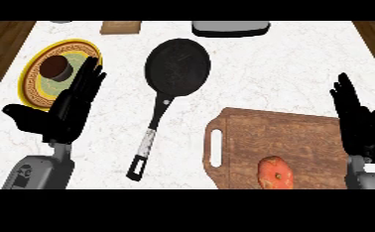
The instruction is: Pick the squash from the cutting board and place it in the pan
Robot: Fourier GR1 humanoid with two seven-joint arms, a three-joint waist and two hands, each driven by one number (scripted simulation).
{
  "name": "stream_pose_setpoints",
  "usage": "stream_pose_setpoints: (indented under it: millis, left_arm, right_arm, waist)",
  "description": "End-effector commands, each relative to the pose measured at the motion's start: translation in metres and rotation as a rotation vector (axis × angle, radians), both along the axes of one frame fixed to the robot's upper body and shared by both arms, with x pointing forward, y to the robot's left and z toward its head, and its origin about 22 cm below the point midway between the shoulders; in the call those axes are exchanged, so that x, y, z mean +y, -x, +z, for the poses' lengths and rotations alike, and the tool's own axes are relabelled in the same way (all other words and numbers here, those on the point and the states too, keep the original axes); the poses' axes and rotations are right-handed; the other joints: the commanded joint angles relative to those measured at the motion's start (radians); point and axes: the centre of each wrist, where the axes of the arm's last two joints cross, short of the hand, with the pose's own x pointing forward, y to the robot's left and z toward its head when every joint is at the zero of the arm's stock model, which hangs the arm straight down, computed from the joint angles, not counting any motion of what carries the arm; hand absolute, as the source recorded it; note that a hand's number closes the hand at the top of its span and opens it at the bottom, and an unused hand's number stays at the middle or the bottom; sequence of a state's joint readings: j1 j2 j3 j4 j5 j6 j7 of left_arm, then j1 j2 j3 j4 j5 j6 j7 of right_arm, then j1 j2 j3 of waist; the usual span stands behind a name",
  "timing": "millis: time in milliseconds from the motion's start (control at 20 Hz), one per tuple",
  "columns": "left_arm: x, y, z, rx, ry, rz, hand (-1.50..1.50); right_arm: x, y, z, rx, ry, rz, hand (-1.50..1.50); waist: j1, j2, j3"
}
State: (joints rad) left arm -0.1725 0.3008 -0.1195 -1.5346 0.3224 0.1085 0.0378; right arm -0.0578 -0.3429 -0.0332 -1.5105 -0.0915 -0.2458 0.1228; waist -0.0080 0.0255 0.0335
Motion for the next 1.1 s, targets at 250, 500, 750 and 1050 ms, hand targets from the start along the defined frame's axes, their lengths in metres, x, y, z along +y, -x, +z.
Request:
stream_pose_setpoints:
  millis: [250,500,750,1050]
  left_arm:
    - [0.066,0.032,-0.025,0.164,-0.405,0.199,0.00]
    - [0.060,0.055,-0.048,0.248,-0.374,0.189,0.00]
    - [0.046,0.064,-0.049,0.216,-0.392,0.160,0.00]
    - [0.037,0.061,-0.044,0.188,-0.401,0.116,0.00]
  right_arm:
    - [-0.001,0.027,0.020,-0.287,-0.122,-0.626,-1.50]
    - [-0.011,0.106,-0.051,0.061,-0.118,-1.090,-1.50]
    - [0.032,0.176,-0.073,0.315,0.058,-1.008,-1.50]
    - [0.057,0.214,-0.034,0.475,0.114,-0.843,-1.50]
  waist:
    - [-0.041,-0.048,-0.033]
    - [-0.084,-0.049,-0.039]
    - [-0.016,-0.027,-0.044]
    - [0.022,-0.013,-0.043]
